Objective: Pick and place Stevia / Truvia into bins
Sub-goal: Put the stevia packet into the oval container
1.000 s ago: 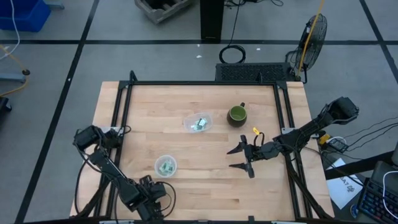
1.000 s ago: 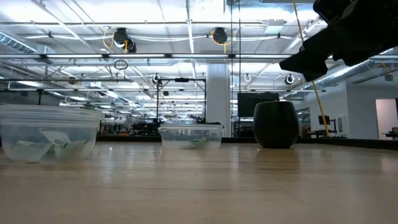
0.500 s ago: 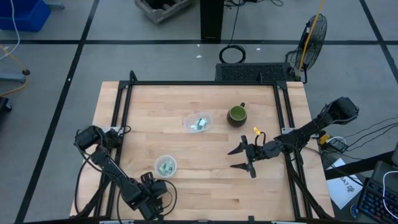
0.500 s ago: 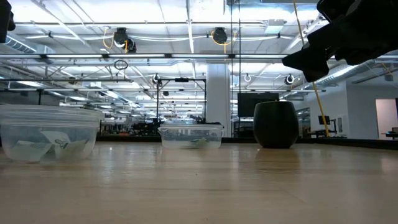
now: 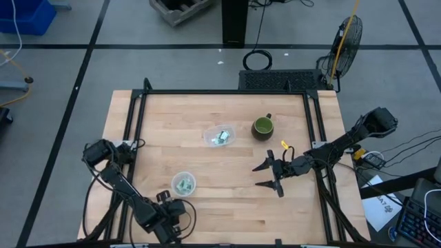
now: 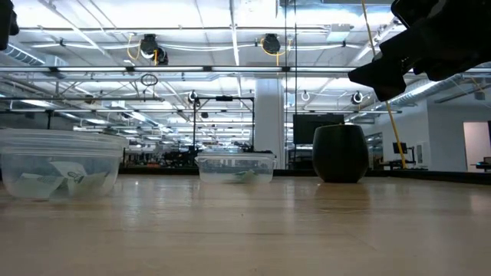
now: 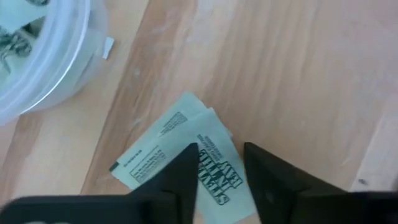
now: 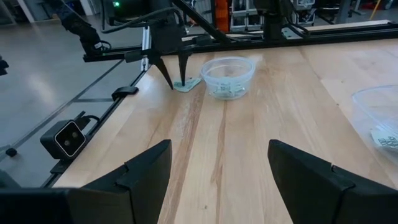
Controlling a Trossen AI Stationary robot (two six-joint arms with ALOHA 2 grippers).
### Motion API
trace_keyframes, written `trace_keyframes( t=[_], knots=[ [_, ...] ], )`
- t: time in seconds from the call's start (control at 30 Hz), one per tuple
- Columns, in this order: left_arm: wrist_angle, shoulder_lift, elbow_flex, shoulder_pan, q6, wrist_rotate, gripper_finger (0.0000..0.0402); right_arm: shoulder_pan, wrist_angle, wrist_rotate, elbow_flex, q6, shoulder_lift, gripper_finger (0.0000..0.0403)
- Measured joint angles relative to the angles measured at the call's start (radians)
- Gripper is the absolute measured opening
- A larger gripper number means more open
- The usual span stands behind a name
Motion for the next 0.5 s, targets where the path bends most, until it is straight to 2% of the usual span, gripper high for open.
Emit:
trace_keyframes(
  t=[0.23,0.37,0.5],
  knots=[
    [-0.002,0.001,-0.001,0.002,0.041,-0.020,0.0015,0.010,-0.003,0.001,0.000,0.002,0.000,0.0258],
    [0.008,-0.015,-0.003,0.007,0.039,-0.008,0.0022,0.021,0.000,0.001,0.000,0.000,0.000,0.0258],
    [0.005,-0.073,-0.008,0.030,0.024,0.053,0.0033,0.022,0.005,0.002,0.000,0.000,0.000,0.0258]
  ],
)
